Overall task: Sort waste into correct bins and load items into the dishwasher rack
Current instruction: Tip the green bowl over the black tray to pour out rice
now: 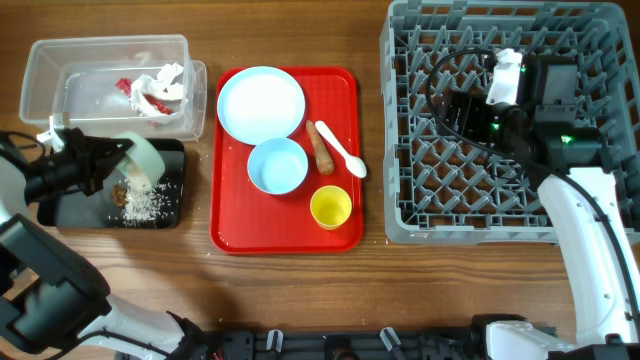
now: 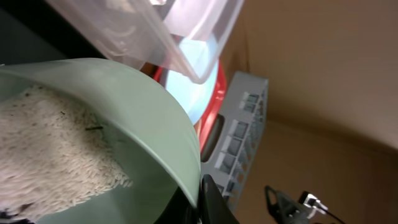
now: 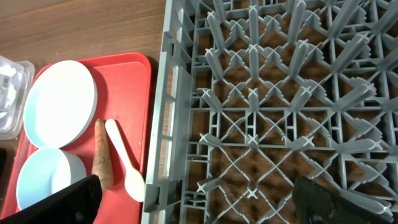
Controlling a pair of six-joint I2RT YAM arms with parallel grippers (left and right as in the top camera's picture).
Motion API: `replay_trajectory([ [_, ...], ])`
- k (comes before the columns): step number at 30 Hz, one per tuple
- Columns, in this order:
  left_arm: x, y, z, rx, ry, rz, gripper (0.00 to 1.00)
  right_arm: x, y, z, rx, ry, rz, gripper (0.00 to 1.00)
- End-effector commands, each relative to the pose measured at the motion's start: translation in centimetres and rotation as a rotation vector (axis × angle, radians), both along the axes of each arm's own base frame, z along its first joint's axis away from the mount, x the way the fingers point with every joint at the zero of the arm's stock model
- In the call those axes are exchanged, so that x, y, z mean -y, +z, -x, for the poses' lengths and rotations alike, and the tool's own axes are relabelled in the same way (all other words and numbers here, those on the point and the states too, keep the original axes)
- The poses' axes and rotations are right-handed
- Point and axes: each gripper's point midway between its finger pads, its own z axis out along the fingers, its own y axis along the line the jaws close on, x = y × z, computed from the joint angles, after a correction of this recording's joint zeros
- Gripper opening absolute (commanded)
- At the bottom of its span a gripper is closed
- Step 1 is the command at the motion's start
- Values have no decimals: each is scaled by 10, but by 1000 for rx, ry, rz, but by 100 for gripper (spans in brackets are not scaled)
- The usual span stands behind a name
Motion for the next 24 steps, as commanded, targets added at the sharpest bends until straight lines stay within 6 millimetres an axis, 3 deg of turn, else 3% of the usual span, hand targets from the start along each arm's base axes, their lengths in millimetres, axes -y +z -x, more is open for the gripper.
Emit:
replay_trajectory([
  [1,-1,18,-5,79,24,105,4,-1,8,-4,16,-8,-13,100],
  [12,-10,54,-8,230,67,255,4,-1,8,-4,16,-8,-13,100],
  [24,-19,67,-6,289,95,307,4,0,8,-4,15,-8,-14,100],
])
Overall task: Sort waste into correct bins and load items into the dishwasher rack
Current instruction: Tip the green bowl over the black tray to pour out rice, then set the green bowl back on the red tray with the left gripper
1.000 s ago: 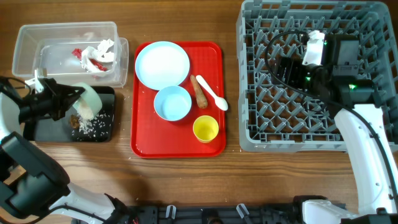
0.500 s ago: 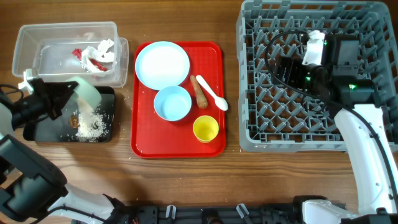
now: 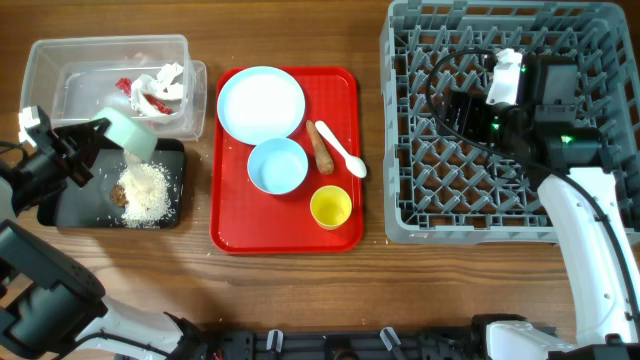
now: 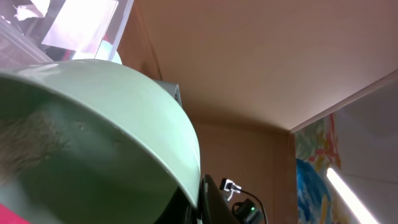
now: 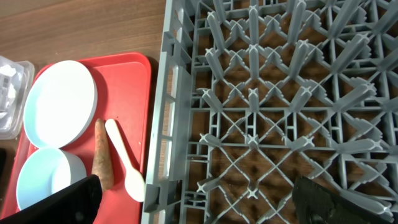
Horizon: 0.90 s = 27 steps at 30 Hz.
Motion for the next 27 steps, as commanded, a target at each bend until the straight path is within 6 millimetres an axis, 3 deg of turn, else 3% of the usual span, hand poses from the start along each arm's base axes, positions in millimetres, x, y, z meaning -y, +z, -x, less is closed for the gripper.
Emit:
replay_trajectory([
  [1,-10,6,1,36,26,31,4,-1,7,-4,15,-8,-13,100],
  [9,-28,3,1,35,67,5,4,-1,8,-4,15,-7,-14,100],
  [27,-24,-3,6,-137,86,137,4,0,7,-4,12,-8,-14,100],
])
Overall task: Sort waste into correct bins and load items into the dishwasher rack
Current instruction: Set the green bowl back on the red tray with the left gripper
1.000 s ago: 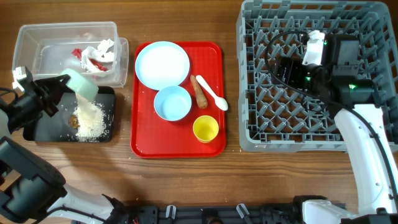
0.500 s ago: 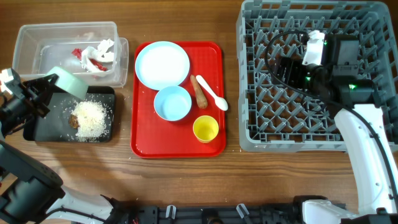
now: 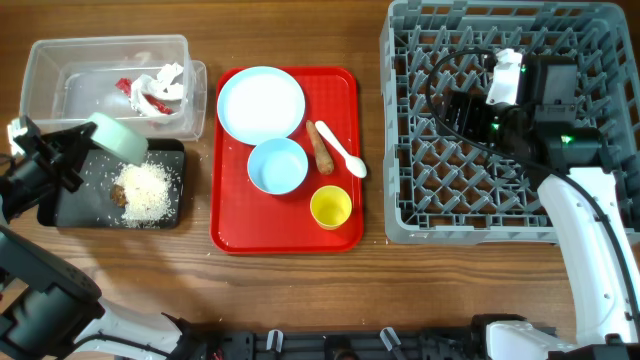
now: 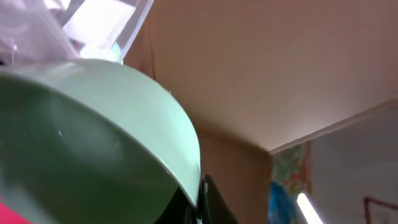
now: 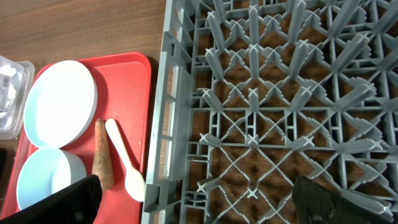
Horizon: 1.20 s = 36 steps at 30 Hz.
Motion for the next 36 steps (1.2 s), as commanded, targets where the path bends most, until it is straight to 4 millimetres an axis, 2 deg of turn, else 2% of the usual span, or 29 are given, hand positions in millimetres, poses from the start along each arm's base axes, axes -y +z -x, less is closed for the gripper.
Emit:
replay_trajectory([
  [1,-7,-5,-2,-22,13,-6,4,-1,7,-4,13,-7,-14,100],
  [4,-5,-4,-1,-28,11,8,4,0,7,-4,12,-8,-14,100],
  [6,4,7,0,24,-9,0,4,0,7,-4,13,-8,-14,100],
  [10,42,33,2,120,-103,-124,4,0,8,-4,15,-8,-14,100],
  [14,80,33,5,84,-208,-304,4,0,8,-4,16,-8,-13,100],
  [18,119,13,16,-29,-343,-549,4,0,7,-4,15,-8,-14,100],
  [20,141,-4,25,-103,-442,-700,4,-1,7,-4,15,-7,-14,100],
  [25,179,-44,54,-273,-685,-991,4,-1,7,-4,14,-8,-14,100],
  [28,192,-59,65,-378,-728,-1137,4,-1,7,-4,15,-8,-14,100],
  [32,214,-82,76,-443,-741,-1240,4,-1,7,-4,14,-8,-14,100],
  [36,236,-111,88,-465,-742,-1260,4,-1,7,-4,12,-8,-14,100],
])
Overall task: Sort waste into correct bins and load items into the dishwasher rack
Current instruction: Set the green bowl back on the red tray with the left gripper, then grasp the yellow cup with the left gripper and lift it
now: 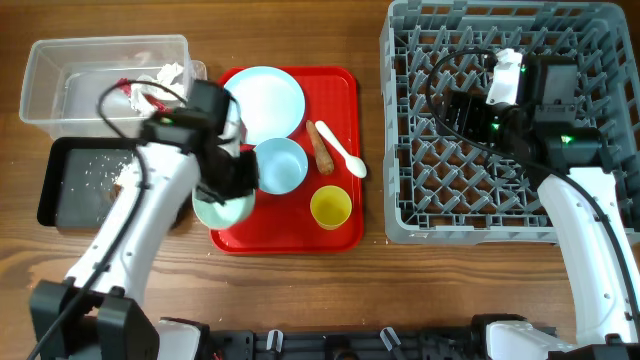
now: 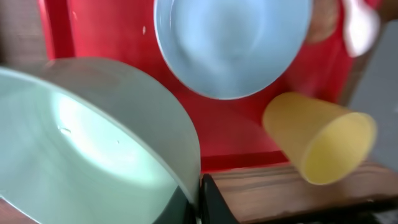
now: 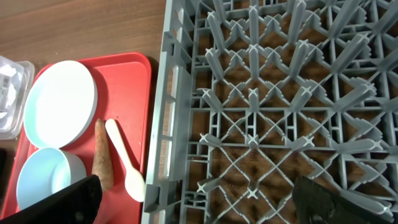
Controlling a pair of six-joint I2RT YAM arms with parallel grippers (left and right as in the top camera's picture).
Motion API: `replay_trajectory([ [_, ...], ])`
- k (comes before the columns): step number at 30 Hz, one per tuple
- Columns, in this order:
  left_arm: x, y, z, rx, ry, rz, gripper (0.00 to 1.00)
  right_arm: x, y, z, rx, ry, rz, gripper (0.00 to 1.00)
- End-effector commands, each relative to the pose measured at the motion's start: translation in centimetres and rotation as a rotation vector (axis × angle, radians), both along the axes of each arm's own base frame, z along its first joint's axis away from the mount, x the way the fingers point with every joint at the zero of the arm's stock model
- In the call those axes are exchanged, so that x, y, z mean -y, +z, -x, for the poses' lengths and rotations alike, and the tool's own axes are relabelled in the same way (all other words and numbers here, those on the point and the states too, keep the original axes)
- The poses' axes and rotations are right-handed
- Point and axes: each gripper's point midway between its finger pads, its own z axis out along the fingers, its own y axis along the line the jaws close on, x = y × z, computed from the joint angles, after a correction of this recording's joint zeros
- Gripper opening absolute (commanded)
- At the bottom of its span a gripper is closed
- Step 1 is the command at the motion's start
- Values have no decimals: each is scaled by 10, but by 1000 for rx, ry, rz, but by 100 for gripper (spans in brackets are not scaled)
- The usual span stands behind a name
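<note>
My left gripper (image 1: 236, 180) is shut on the rim of an empty pale green bowl (image 1: 220, 210), held open side up over the front left edge of the red tray (image 1: 345, 235). In the left wrist view the green bowl (image 2: 93, 143) fills the lower left, with the blue bowl (image 2: 233, 43) and yellow cup (image 2: 320, 137) beyond it. On the tray lie a white plate (image 1: 262, 100), blue bowl (image 1: 280, 165), yellow cup (image 1: 330, 207), white spoon (image 1: 342, 155) and a brown food scrap (image 1: 322, 148). My right gripper (image 3: 199, 205) hangs open over the grey dishwasher rack (image 1: 400, 200).
A black tray (image 1: 60, 180) holding rice scraps lies at the left, partly hidden by my left arm. Behind it stands a clear bin (image 1: 60, 60) with paper and red wrapper waste. The rack (image 3: 261, 93) holds no dishes.
My left gripper, still shut on the green bowl, has moved right from the black tray's back edge to the red tray's front left edge. The bowl now faces up. The right arm has not moved.
The green bowl was tipped over the black tray with rice still inside it. Then the rice pile on the black tray had grown, and after that the bowl was empty. Now the empty bowl is held at the red tray.
</note>
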Motion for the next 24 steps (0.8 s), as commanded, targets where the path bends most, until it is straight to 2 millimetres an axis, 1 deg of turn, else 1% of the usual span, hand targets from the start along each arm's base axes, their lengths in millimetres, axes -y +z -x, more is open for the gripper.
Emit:
replay_trajectory([
  [1,5,-27,11,-9,81,-85,4,-1,7,-4,12,-8,-14,100],
  [3,16,-39,16,-6,73,-81,4,-1,7,-3,10,-8,-14,100],
  [5,22,-45,17,14,47,-84,4,-1,7,-3,11,-8,-14,100],
  [10,28,-57,18,40,17,-94,6,-1,7,-3,10,-8,-14,100],
  [11,27,-58,18,40,18,-97,8,-1,7,-3,10,-8,-14,100],
  [13,26,-58,18,43,19,-105,21,-1,7,-3,10,-8,-14,100],
  [14,25,-58,18,45,19,-109,26,-1,7,-3,10,-8,-14,100],
  [16,24,-58,17,50,21,-118,32,-1,7,-3,10,-8,-14,100],
  [21,25,-57,11,73,23,-112,42,-1,7,-3,10,-8,-14,100],
  [24,42,-45,-1,111,17,-33,47,-1,7,-4,13,-8,-14,100],
])
